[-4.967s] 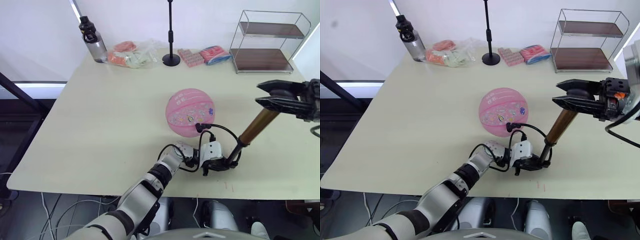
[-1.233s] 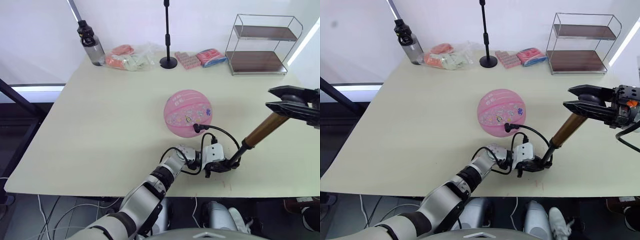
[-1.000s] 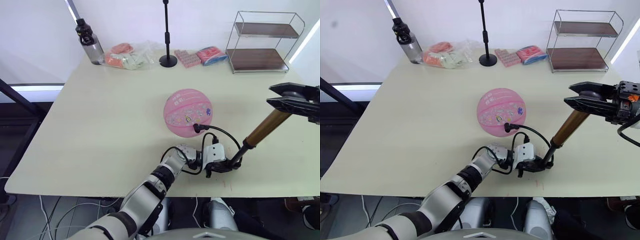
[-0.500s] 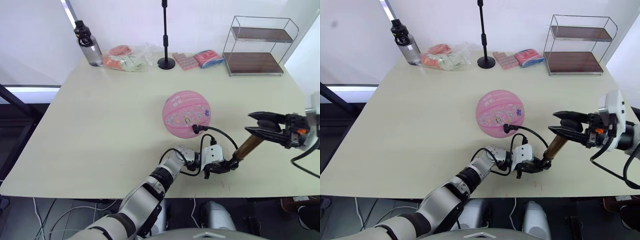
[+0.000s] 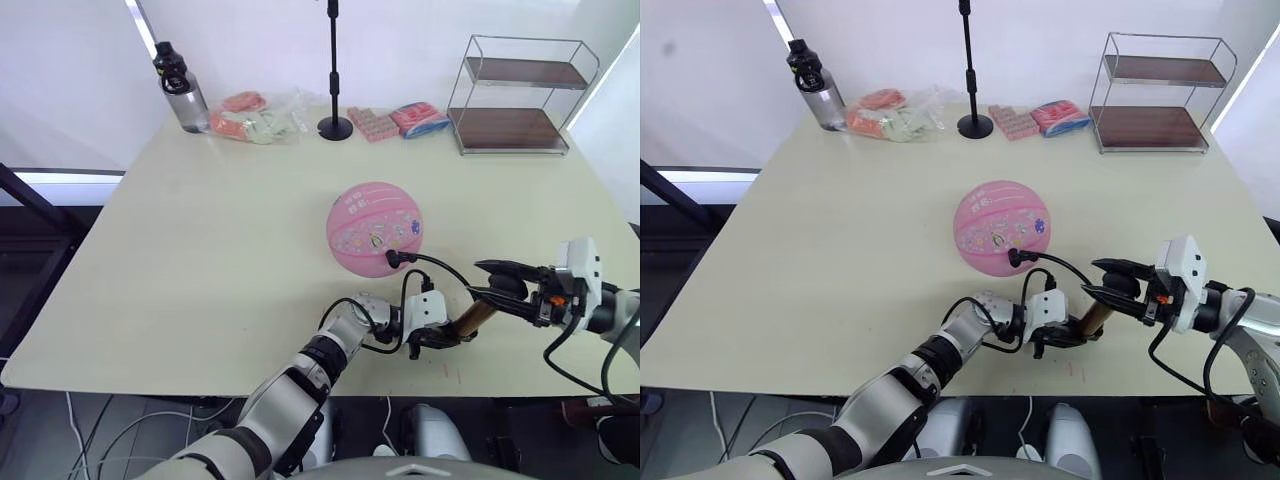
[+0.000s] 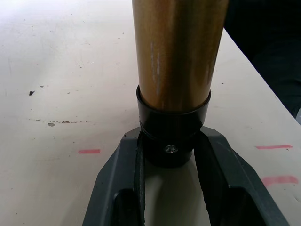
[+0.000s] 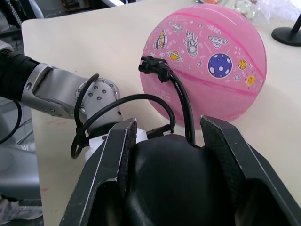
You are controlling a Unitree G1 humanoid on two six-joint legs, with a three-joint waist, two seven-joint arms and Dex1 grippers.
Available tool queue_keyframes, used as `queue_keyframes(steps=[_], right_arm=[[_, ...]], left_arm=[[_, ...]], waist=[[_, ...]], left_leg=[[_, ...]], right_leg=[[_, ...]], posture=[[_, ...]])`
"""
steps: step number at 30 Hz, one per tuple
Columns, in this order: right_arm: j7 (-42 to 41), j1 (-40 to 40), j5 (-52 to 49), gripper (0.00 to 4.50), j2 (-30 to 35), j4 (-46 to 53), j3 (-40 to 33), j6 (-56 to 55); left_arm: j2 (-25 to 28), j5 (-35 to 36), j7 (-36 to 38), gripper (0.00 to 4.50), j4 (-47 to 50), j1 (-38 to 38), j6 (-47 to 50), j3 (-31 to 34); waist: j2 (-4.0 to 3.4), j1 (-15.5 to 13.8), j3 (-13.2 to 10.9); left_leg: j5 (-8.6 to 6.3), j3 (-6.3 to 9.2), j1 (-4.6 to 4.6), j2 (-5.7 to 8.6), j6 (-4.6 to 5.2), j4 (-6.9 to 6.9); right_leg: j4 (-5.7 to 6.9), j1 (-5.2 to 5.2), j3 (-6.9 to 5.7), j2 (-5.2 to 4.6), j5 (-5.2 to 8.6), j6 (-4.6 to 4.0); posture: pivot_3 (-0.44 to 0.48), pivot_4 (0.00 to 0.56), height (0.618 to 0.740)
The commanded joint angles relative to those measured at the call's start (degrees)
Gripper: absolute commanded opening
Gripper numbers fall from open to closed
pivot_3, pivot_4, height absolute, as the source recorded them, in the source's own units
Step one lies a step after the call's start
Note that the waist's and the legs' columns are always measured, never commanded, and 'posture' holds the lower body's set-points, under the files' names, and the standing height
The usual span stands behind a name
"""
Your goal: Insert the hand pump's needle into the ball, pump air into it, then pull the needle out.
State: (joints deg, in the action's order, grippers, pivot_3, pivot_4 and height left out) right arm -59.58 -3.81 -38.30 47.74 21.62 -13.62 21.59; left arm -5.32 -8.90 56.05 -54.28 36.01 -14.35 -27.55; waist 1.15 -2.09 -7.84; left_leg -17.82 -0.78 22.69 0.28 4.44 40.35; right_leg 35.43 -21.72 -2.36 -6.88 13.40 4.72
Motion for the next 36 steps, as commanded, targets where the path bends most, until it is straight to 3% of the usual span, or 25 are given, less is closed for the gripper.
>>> queue_keyframes(steps=[1,10,18,22,30,32,36], right_arm=[[-0.1,2.9,-8.1,1.63,4.0,3.5,-6.5,6.7],[2.2,9.7,-23.8,1.63,13.0,2.9,-20.3,21.4],[4.7,20.8,-31.2,1.63,20.3,-1.7,-25.0,28.1],[3.8,23.2,-31.0,1.63,22.1,-3.2,-25.5,30.2],[1.1,14.6,-24.7,1.63,17.6,3.1,-22.0,29.0],[-0.5,10.2,-17.0,1.63,15.7,4.5,-18.1,22.4],[0.2,6.2,-11.5,1.63,10.6,4.2,-13.9,16.5]], left_arm=[[2.0,-2.9,0.5,1.07,-3.6,-1.7,2.8,-1.5],[1.9,-3.0,0.5,1.07,-4.0,-1.5,2.6,-1.4],[1.6,-3.0,0.6,1.07,-4.5,-1.3,2.4,-1.4],[1.5,-3.0,0.3,1.07,-5.1,-0.9,2.4,-1.3],[1.3,-3.0,-0.1,1.07,-5.6,-0.7,2.2,-1.1],[1.3,-3.0,-0.2,1.07,-5.7,-0.8,2.2,-1.2],[1.2,-2.9,-0.3,1.07,-5.7,-0.7,2.1,-1.2]], waist=[[-0.29,0.0,-0.2],[-0.41,0.0,-0.4],[-0.52,0.1,-0.5],[-0.60,-0.1,-0.5],[-0.50,-0.1,-0.5],[-0.35,-0.1,-0.4],[-0.05,-0.1,-0.2]], left_leg=[[0.00,0.03,0.04,0.07,0.00,0.00],[0.00,0.45,0.36,0.53,0.00,-0.02],[0.00,0.42,0.38,0.62,0.02,-0.09],[0.21,0.39,1.23,0.94,-0.23,0.08],[0.21,0.42,1.19,1.12,-0.23,0.08],[0.20,0.47,1.09,1.10,-0.23,0.08],[0.12,0.75,0.95,1.11,-0.09,0.14]], right_leg=[[-0.01,-0.02,0.20,0.00,0.01,0.02],[-0.68,-0.04,2.30,-0.48,-0.09,0.56],[-0.68,-0.09,2.18,-0.65,-0.15,0.64],[-0.49,-0.99,2.09,-0.71,-0.41,1.11],[-0.55,-0.97,1.52,-0.90,-0.49,1.26],[-0.54,-0.86,1.46,-0.85,-0.49,1.27],[-0.53,-0.69,1.44,-0.70,-0.57,1.41]], posture=[[0.000,0.150,0.740],[0.000,0.150,0.740],[0.000,0.150,0.740],[0.000,0.150,0.740],[0.000,0.150,0.740],[0.000,0.150,0.740],[0.000,0.150,0.740]])
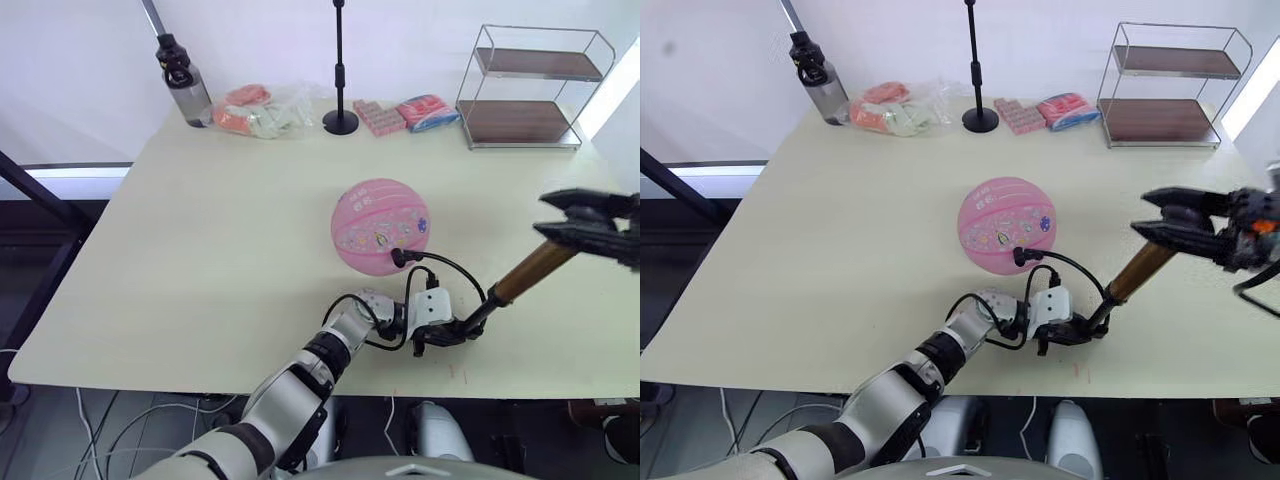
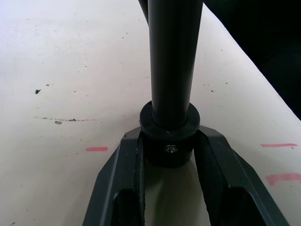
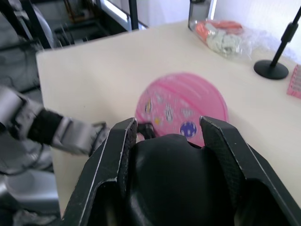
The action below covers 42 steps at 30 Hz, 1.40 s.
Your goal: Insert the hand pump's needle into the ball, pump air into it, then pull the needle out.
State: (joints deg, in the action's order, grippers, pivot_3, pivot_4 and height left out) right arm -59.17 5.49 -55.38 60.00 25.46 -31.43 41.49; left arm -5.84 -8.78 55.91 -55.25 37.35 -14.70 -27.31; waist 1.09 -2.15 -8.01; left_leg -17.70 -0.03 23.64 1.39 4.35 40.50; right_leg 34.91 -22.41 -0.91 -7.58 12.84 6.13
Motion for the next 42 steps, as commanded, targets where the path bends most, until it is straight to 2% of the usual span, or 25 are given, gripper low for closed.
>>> queue_keyframes(steps=[1,6,9,12,17,22,28,35,42], right_arm=[[0.2,-3.9,6.4,1.63,-3.5,0.2,5.2,-4.6],[-0.4,-8.4,12.2,1.63,-8.7,-0.8,12.1,-10.8],[0.1,-10.3,16.1,1.63,-12.4,-2.5,16.6,-14.7],[-1.6,-12.0,22.2,1.63,-13.4,-4.7,20.5,-20.9],[-1.2,-13.4,24.2,1.63,-15.2,-6.4,21.7,-24.5],[-0.4,-11.2,17.7,1.63,-12.8,-2.8,16.4,-19.5],[0.9,-4.6,2.0,1.63,-4.1,0.0,5.2,-5.1],[1.5,1.3,-6.3,1.63,2.1,-1.7,-3.3,3.4],[2.2,7.9,-12.1,1.63,7.7,-4.7,-8.5,9.7]], left_arm=[[1.7,-3.0,-0.2,1.07,-4.9,-2.0,2.5,-1.4],[1.7,-3.1,-0.3,1.07,-5.4,-1.7,2.2,-1.4],[1.6,-3.1,-0.4,1.07,-5.5,-1.6,2.1,-1.5],[1.5,-3.1,-0.4,1.07,-5.7,-1.4,2.1,-1.4],[1.5,-3.2,-0.4,1.07,-5.8,-1.2,2.0,-1.3],[1.5,-3.3,-0.4,1.07,-5.9,-1.2,1.9,-1.3],[1.6,-3.4,-0.2,1.07,-6.0,-1.3,1.7,-1.3],[1.8,-3.4,0.1,1.07,-6.0,-1.2,1.7,-1.1],[1.8,-3.4,0.1,1.07,-6.0,-1.2,1.7,-1.2]], waist=[[0.07,0.0,0.0],[0.18,0.0,0.1],[0.39,0.0,0.3],[0.47,0.0,0.5],[0.39,0.0,0.6],[0.25,-0.1,0.6],[-0.43,-0.2,0.2],[-0.49,-0.2,0.1],[-0.56,-0.2,0.0]], left_leg=[[-0.02,0.07,-0.05,0.01,0.05,0.03],[-0.03,0.56,-0.84,0.00,0.01,-0.06],[-0.03,0.70,-0.90,-0.01,0.00,-0.06],[-0.02,0.72,-0.91,0.00,-0.02,-0.06],[0.00,0.79,-0.93,-0.01,-0.07,-0.07],[0.00,0.80,-0.93,0.00,-0.07,-0.09],[0.00,0.79,-0.79,0.03,-0.07,-0.15],[-0.01,0.86,-0.66,0.03,-0.06,-0.23],[0.00,0.88,-0.66,0.03,-0.06,-0.22]], right_leg=[[0.01,0.05,0.00,0.02,-0.02,0.02],[-0.03,0.80,-0.06,0.26,0.00,0.02],[-0.02,0.80,-0.02,0.37,0.00,0.01],[-0.02,0.80,0.02,0.39,-0.01,0.01],[-0.02,0.80,0.00,0.44,-0.01,0.00],[-0.03,0.80,0.01,0.43,-0.01,-0.01],[-0.11,0.71,0.03,0.32,0.07,-0.17],[-0.26,0.68,-0.06,0.28,0.08,-0.18],[-0.24,0.67,-0.10,0.02,0.10,-0.23]], posture=[[0.000,0.150,0.740],[0.000,0.150,0.740],[0.000,0.150,0.740],[0.000,0.150,0.740],[0.000,0.150,0.740],[0.000,0.150,0.740],[0.000,0.150,0.740],[0.000,0.150,0.740],[0.000,0.150,0.740]])
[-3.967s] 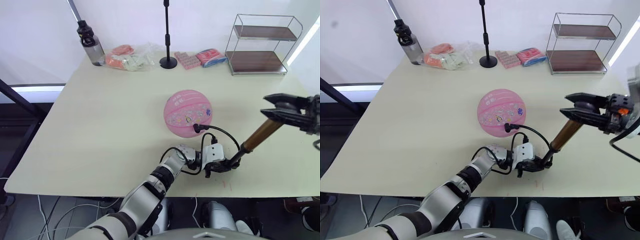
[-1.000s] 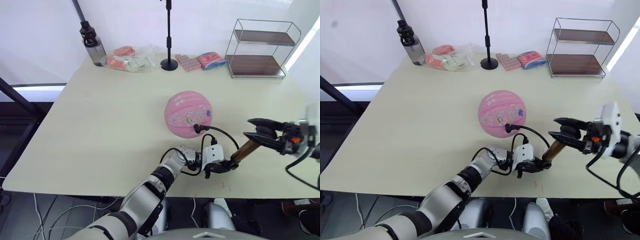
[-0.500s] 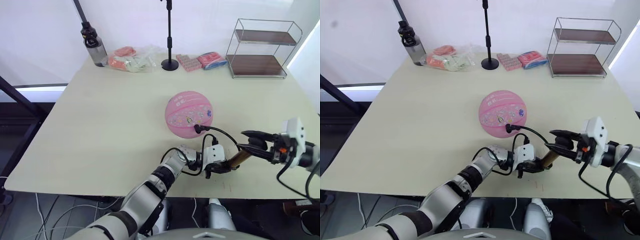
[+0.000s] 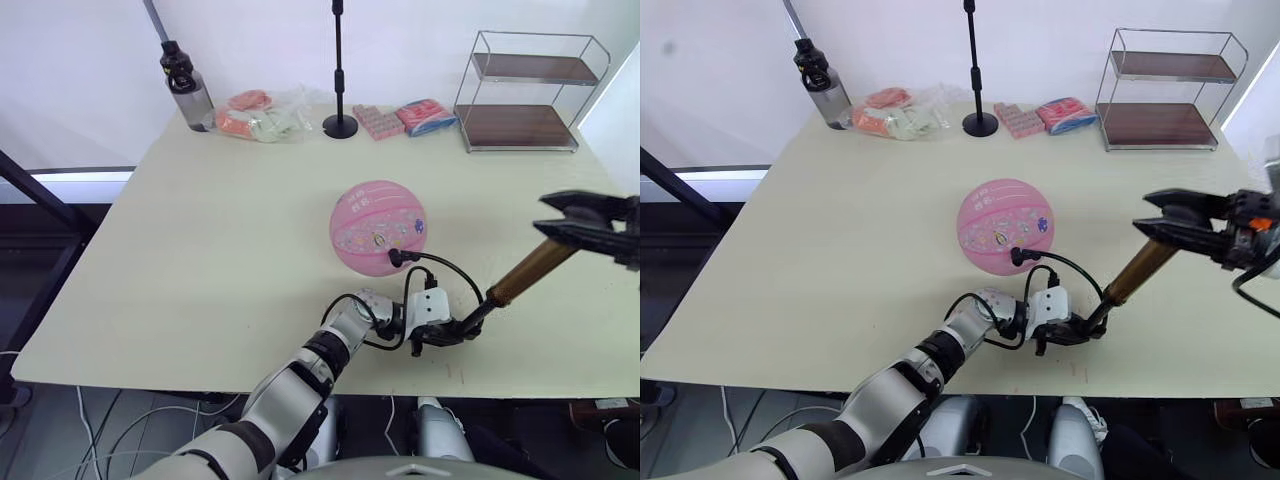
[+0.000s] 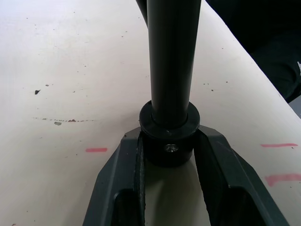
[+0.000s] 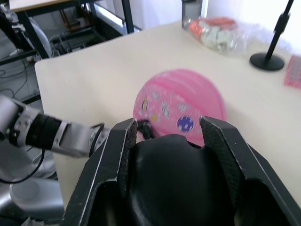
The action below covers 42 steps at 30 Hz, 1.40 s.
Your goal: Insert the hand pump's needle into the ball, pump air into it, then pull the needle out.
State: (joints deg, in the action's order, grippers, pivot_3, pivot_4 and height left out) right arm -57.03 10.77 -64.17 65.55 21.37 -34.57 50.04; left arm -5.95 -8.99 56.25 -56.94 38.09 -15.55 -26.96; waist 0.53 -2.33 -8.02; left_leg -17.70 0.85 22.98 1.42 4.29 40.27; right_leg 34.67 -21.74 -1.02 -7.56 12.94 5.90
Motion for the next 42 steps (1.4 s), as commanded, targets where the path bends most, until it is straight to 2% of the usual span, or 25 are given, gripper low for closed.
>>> queue_keyframes(steps=[1,4,6,7,11,15,16,18,19,21,29,32,36,42], right_arm=[[0.0,3.3,-3.7,1.63,2.7,-0.9,-5.7,1.7],[0.6,6.6,-7.0,1.63,5.0,-2.6,-6.6,4.9],[1.7,7.9,-9.2,1.63,5.0,-2.9,-6.4,7.0],[2.0,7.7,-9.1,1.63,4.6,-2.4,-6.1,7.5],[-1.2,-1.2,1.2,1.63,0.6,3.4,-1.8,2.6],[-1.7,-4.8,7.8,1.63,-2.9,3.6,1.5,-4.1],[-1.7,-5.7,7.7,1.63,-4.0,4.1,2.3,-4.5],[-2.3,-9.1,10.5,1.63,-6.2,5.9,6.2,-7.1],[-2.2,-10.6,12.0,1.63,-7.5,6.3,8.1,-8.5],[-2.5,-13.1,17.6,1.63,-8.7,6.3,12.4,-12.7],[0.1,-17.8,27.4,1.63,-16.4,2.3,22.9,-21.3],[0.7,-19.6,30.7,1.63,-19.2,0.5,25.9,-24.8],[1.2,-19.8,32.2,1.63,-20.6,-0.1,26.1,-26.8],[0.6,-16.1,22.4,1.63,-16.5,4.3,17.3,-19.9]], left_arm=[[1.9,-3.2,-0.2,1.07,-4.4,-1.9,2.5,-1.5],[1.9,-3.3,-0.3,1.07,-4.4,-1.9,2.5,-1.5],[1.9,-3.3,-0.3,1.07,-4.5,-1.8,2.5,-1.5],[1.9,-3.3,-0.3,1.07,-4.5,-1.9,2.5,-1.6],[1.8,-3.2,-0.4,1.07,-4.4,-2.1,2.4,-1.5],[1.9,-3.2,-0.5,1.07,-4.3,-2.3,2.4,-1.6],[1.9,-3.1,-0.5,1.07,-4.2,-2.3,2.5,-1.6],[2.0,-3.1,-0.6,1.07,-4.2,-2.3,2.5,-1.6],[2.0,-3.1,-0.6,1.07,-4.2,-2.3,2.5,-1.6],[2.1,-3.1,-0.6,1.07,-4.2,-2.3,2.6,-1.6],[2.0,-3.2,-0.8,1.07,-4.0,-2.5,2.7,-1.5],[2.0,-3.2,-0.8,1.07,-4.0,-2.6,2.7,-1.5],[2.0,-3.2,-0.7,1.07,-4.1,-2.6,2.7,-1.4],[1.9,-3.3,-0.6,1.07,-4.1,-2.5,2.6,-1.5]], waist=[[0.00,0.0,0.0],[-0.25,0.0,-0.2],[-0.30,0.0,-0.2],[-0.30,0.0,-0.2],[-0.12,-0.1,-0.1],[0.13,0.1,0.1],[0.12,0.2,0.1],[0.14,0.3,0.1],[0.41,0.2,0.3],[0.48,0.2,0.4],[0.76,0.2,1.0],[0.79,0.2,1.0],[0.66,0.2,1.1],[0.50,0.2,1.0]], left_leg=[[0.00,0.00,0.00,0.00,0.00,0.00],[0.00,-0.01,0.09,0.05,0.00,0.00],[0.02,-0.02,0.43,0.11,0.01,0.03],[0.13,-0.01,0.87,0.15,-0.17,0.12],[0.25,0.07,0.94,0.24,-0.37,0.06],[0.19,0.13,0.79,0.25,-0.28,0.08],[0.12,0.18,0.72,0.27,-0.14,0.09],[0.18,0.56,0.60,0.28,-0.21,0.10],[0.19,0.68,0.58,0.27,-0.22,0.09],[0.22,0.88,0.56,0.21,-0.26,0.09],[0.23,0.93,0.40,0.21,-0.32,0.06],[0.21,0.93,-0.10,0.21,-0.32,-0.09],[0.20,0.97,-0.27,0.17,-0.32,-0.14],[0.20,0.99,-0.23,0.16,-0.32,-0.14]], right_leg=[[0.00,0.00,0.00,0.00,0.00,0.00],[0.00,-0.08,0.01,-0.04,0.00,0.01],[0.09,-0.40,0.02,-0.06,-0.08,0.15],[0.22,-0.87,0.03,0.00,-0.13,0.21],[0.18,-0.95,-0.06,0.12,-0.12,0.21],[0.17,-0.78,-0.14,0.17,-0.13,0.23],[0.20,-0.76,0.00,0.31,-0.13,0.23],[0.22,-0.72,0.33,1.23,-0.23,-0.06],[0.22,-0.71,0.50,1.41,-0.24,-0.13],[0.25,-0.71,0.55,1.46,-0.20,-0.26],[0.26,-0.65,0.68,1.45,-0.19,-0.32],[0.20,-0.19,0.68,1.43,-0.05,-0.55],[0.20,-0.06,0.64,1.42,0.02,-0.66],[0.19,-0.06,0.61,1.38,0.03,-0.69]], posture=[[0.000,0.150,0.740],[0.000,0.150,0.740],[0.000,0.150,0.740],[0.000,0.150,0.740],[0.000,0.150,0.740],[0.000,0.150,0.740],[0.000,0.150,0.740],[0.000,0.150,0.740],[0.000,0.150,0.740],[0.000,0.150,0.740],[0.000,0.150,0.740],[0.000,0.150,0.740],[0.000,0.150,0.740],[0.000,0.150,0.740]])
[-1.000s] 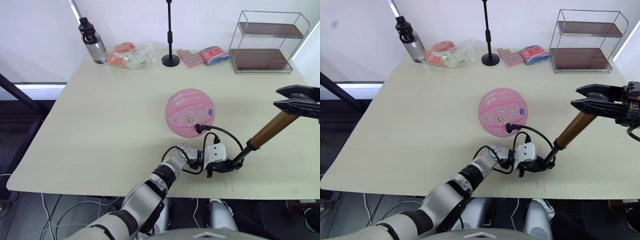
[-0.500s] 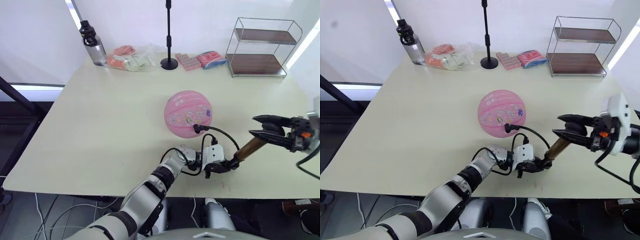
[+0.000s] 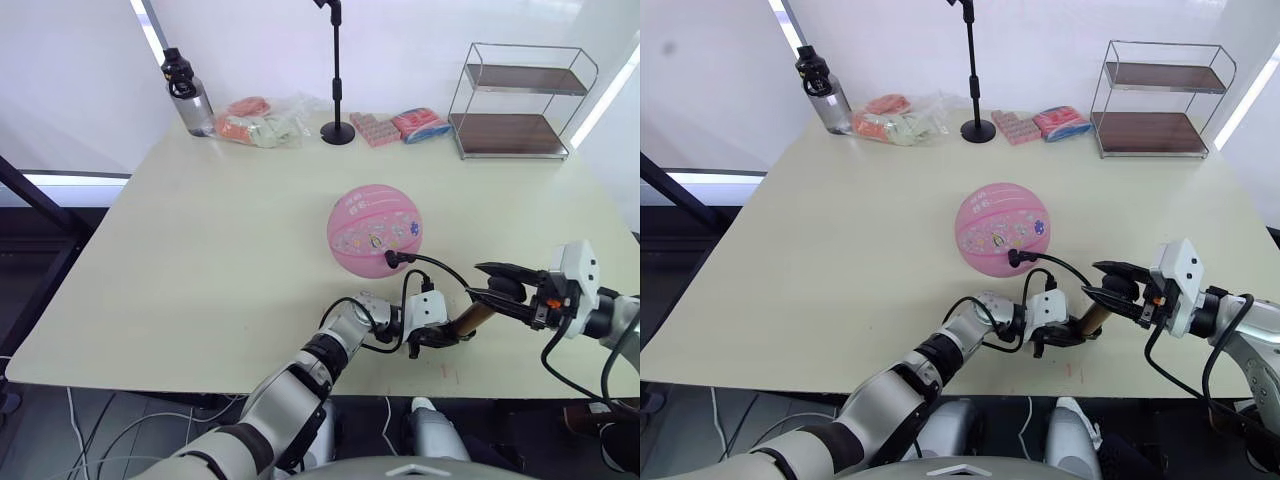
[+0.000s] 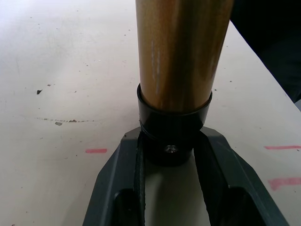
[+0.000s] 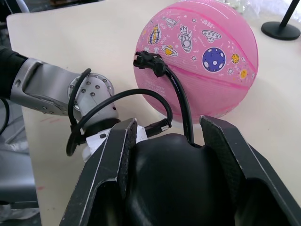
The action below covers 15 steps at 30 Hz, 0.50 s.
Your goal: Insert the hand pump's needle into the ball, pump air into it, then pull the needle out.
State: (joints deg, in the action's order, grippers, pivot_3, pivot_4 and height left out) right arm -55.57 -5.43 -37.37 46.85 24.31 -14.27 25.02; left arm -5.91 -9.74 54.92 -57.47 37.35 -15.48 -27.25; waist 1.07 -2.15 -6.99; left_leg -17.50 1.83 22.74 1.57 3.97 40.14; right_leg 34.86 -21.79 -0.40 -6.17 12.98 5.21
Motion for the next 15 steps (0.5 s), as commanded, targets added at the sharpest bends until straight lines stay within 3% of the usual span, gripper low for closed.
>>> queue_keyframes(steps=[1,5,15], right_arm=[[-1.0,0.8,-6.5,1.63,3.5,2.0,-4.7,6.7],[-1.9,4.6,-17.0,1.63,8.7,3.3,-12.9,14.1],[-0.4,13.0,-29.0,1.63,16.2,-0.2,-23.5,24.1]], left_arm=[[1.8,-2.6,0.8,1.07,-3.6,-1.9,2.5,-1.2],[1.7,-2.6,1.0,1.07,-3.5,-2.0,2.6,-1.2],[2.0,-2.7,1.3,1.07,-3.2,-2.2,2.5,-1.3]], waist=[[-0.10,-0.1,-0.1],[-0.68,-0.2,-0.4],[-0.69,-0.1,-0.6]], left_leg=[[0.00,0.00,0.01,0.01,0.01,0.00],[-0.04,-0.01,0.19,0.13,0.07,0.00],[-0.08,0.01,0.27,0.14,0.12,-0.08]], right_leg=[[-0.01,-0.01,-0.01,-0.02,0.00,0.00],[-0.06,-0.11,0.03,-0.16,0.03,-0.03],[-0.15,-0.15,-0.09,-0.22,0.09,-0.04]], posture=[[0.000,0.150,0.740],[0.000,0.150,0.740],[0.000,0.150,0.740]])
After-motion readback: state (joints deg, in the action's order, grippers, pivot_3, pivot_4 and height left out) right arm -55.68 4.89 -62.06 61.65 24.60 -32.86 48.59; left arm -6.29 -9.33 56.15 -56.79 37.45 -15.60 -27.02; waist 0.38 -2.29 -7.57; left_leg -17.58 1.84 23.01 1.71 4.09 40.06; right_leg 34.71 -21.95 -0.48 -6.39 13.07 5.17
